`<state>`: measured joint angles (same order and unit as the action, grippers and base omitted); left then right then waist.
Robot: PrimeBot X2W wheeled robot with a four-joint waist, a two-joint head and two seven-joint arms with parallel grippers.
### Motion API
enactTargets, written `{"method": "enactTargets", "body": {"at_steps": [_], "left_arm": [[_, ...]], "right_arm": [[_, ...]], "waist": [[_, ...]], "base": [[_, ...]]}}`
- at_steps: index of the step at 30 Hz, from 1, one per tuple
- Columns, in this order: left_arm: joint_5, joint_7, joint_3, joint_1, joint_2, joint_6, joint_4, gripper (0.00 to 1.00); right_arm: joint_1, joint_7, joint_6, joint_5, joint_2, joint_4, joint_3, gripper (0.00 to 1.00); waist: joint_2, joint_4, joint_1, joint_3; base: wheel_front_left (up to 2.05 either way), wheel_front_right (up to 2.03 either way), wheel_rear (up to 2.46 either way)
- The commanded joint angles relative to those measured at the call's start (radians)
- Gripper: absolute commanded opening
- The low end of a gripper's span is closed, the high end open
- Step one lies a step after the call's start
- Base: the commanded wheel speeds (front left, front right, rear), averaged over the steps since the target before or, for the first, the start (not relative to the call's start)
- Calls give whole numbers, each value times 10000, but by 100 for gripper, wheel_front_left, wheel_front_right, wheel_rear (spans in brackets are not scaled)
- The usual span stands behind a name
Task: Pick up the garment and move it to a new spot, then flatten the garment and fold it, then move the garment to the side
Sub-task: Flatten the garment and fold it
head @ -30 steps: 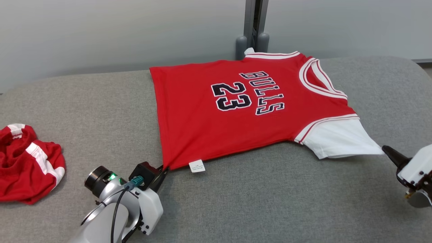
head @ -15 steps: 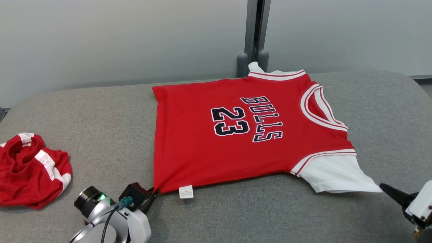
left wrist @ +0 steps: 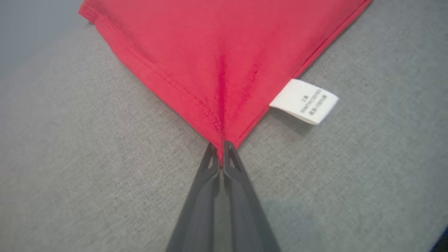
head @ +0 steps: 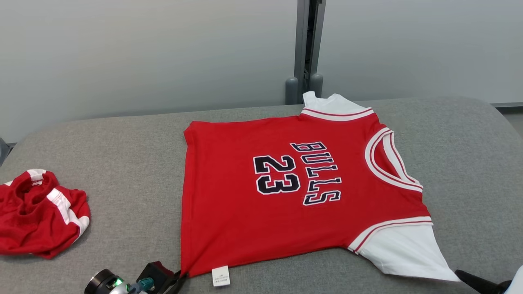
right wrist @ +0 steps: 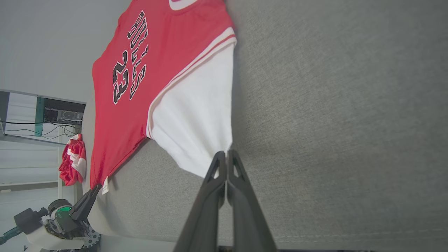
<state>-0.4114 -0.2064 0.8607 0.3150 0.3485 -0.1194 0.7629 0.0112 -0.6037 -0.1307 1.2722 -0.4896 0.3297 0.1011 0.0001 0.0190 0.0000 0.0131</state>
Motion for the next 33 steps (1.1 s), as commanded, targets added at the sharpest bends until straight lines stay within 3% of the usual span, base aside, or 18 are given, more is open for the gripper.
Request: {"method": "enactTargets", "body": {"at_steps": [1,8,16,27,33], "left_arm": [[-100,157,-15,-357,338,105,-366,0],[-330,762,52,-1102,1139,135,-1808,0],[-368,1698,179,-1849,2275,364,-4055,0],[-316,2162,375,-2341,2856,742,-5527,0],[-526,2222,273,-2363,2827,863,-5814,0]], "right_arm": [[310,-264,-1,-175,75,-168,-295,0],[826,-1060,-1,-590,489,-559,-1103,0],[1556,-2903,-1,-1251,1361,-1272,-2229,0],[1808,-4934,-1,-2645,2668,-2365,-4191,0],[1412,-5510,-1,-3358,3562,-3115,-5012,0]], "waist": [[-1,-36,0,40],[-1,-151,0,115],[-1,-306,0,111],[-1,-245,0,135],[-1,-202,0,97]], "base": [[0,0,0],[0,0,0],[0,0,0],[0,0,0],[0,0,0]]}}
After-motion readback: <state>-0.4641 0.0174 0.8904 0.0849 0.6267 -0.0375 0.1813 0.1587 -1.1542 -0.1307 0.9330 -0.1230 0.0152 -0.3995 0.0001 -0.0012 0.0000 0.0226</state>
